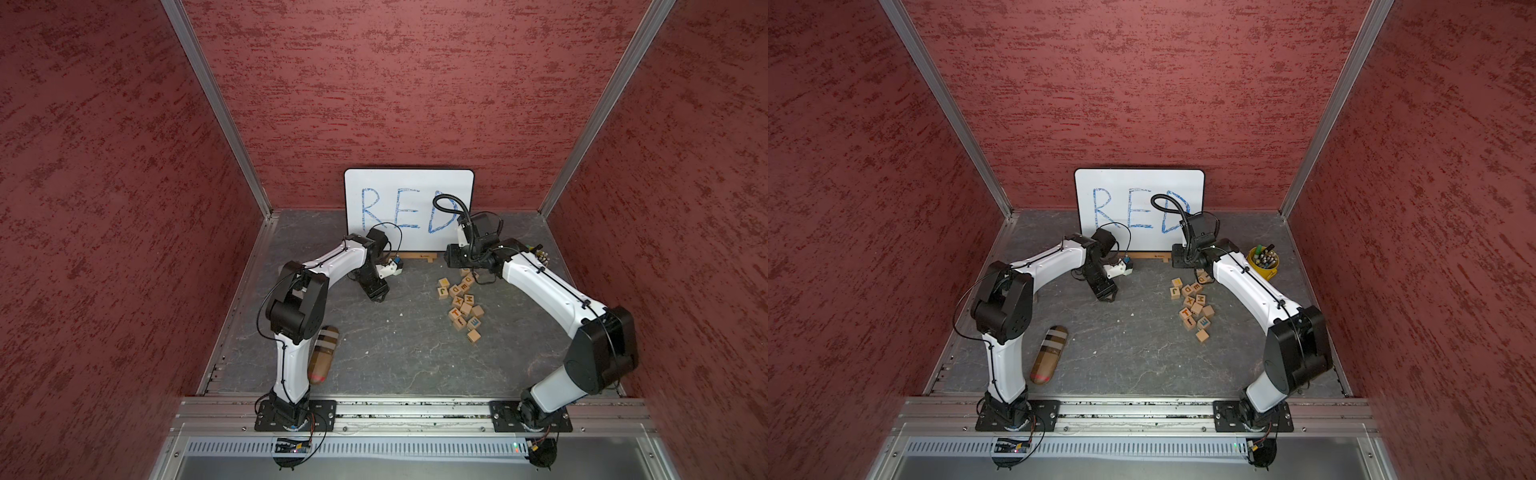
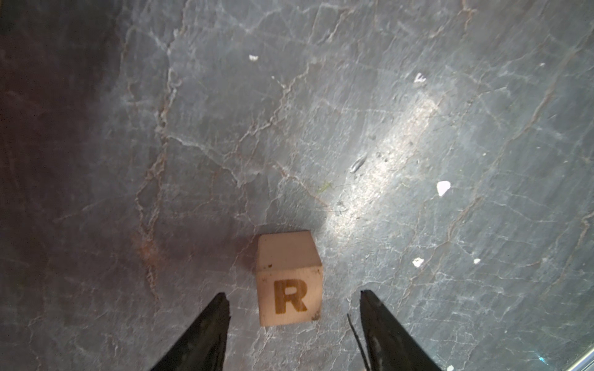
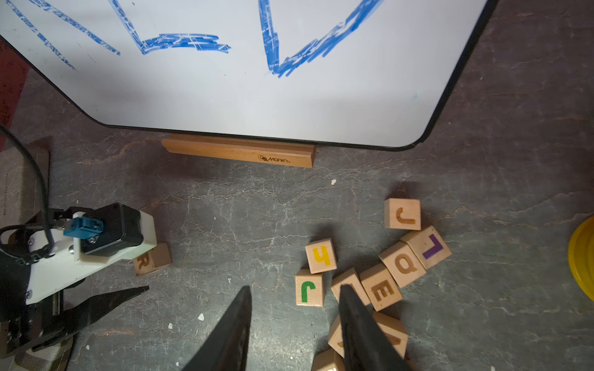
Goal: Assemble the uppercase word "red" with letter blocks
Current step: Pick up the letter block from the center of the board.
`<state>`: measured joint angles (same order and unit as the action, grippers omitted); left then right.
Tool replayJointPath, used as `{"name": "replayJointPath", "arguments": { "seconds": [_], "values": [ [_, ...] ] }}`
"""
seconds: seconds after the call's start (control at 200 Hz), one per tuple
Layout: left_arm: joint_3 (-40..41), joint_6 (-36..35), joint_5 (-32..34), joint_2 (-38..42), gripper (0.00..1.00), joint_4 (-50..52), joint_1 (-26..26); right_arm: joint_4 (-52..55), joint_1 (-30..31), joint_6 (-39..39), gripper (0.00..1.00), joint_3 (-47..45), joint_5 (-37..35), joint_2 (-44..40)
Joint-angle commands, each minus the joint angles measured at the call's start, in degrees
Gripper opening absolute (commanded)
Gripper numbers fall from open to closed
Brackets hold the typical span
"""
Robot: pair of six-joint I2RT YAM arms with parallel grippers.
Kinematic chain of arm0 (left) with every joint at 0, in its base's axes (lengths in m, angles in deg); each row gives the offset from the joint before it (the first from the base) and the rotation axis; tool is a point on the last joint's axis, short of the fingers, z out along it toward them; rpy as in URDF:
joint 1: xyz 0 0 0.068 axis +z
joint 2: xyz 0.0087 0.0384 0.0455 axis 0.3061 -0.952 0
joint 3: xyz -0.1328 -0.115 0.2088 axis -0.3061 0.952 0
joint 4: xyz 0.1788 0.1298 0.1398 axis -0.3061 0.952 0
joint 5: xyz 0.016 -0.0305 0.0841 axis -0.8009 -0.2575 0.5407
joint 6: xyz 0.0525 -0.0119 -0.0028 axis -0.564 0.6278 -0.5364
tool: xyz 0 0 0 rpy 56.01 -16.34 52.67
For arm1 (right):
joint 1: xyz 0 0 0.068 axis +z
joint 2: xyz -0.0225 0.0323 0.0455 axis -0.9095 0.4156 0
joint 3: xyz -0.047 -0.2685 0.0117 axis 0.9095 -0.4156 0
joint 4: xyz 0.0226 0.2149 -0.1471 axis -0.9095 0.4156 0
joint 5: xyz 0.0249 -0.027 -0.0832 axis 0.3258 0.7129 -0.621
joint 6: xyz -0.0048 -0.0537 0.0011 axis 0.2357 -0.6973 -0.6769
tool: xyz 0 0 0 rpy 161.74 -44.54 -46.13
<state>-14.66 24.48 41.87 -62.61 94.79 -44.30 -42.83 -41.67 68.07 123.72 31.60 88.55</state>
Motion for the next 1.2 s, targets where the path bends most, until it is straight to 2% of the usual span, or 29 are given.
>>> {"name": "replayJointPath", "arguments": {
  "seconds": [0.0,0.195,0.271,0.331,0.466,0.777,0.872,0.962,1.027,1.082,1.197],
  "values": [
    [0.1,0.8,0.9,-1.4,0.63,-0.6,-0.6,-1.3,-0.5,-0.8,0.46,-0.7,0.5,0.7],
    [0.3,2.0,1.1,-1.5,0.62,-1.4,-0.8,-1.6,-0.9,-1.3,0.46,-0.7,0.7,0.4],
    [0.0,2.4,1.4,-1.7,0.58,-1.4,-0.9,-1.6,-1.0,-1.4,0.46,-0.8,0.8,0.4],
    [-0.2,2.5,1.3,-2.2,0.52,-1.2,-0.9,-1.7,-1.0,-1.5,0.46,-0.9,0.9,0.4],
    [-0.2,2.5,1.4,-2.5,0.48,-0.8,-1.0,-2.1,-1.2,-1.5,0.46,-1.7,1.1,-0.1],
    [-0.7,2.4,2.2,-3.3,0.46,-0.4,-1.2,-2.7,-1.6,-1.7,0.46,-2.1,1.8,-0.1],
    [-0.8,3.0,2.3,-3.3,0.37,-0.2,-1.2,-2.7,-1.7,-1.9,0.46,-2.2,1.8,-0.2],
    [-1.3,4.0,2.3,-3.7,0.2,0.7,-1.2,-2.9,-1.8,-1.9,0.45,-2.5,2.0,-0.3],
    [-1.7,4.6,1.9,-3.9,0.17,1.5,-1.3,-3.0,-1.8,-1.8,0.45,-2.6,2.1,-0.3],
    [-1.8,5.1,1.8,-4.0,0.07,1.9,-1.4,-3.2,-1.9,-1.8,0.45,-2.6,2.3,-0.2],
    [-2.0,7.0,2.4,-4.5,0.03,2.5,-1.4,-3.4,-2.0,-2.0,0.45,-2.7,2.4,-0.1]
  ]
}}
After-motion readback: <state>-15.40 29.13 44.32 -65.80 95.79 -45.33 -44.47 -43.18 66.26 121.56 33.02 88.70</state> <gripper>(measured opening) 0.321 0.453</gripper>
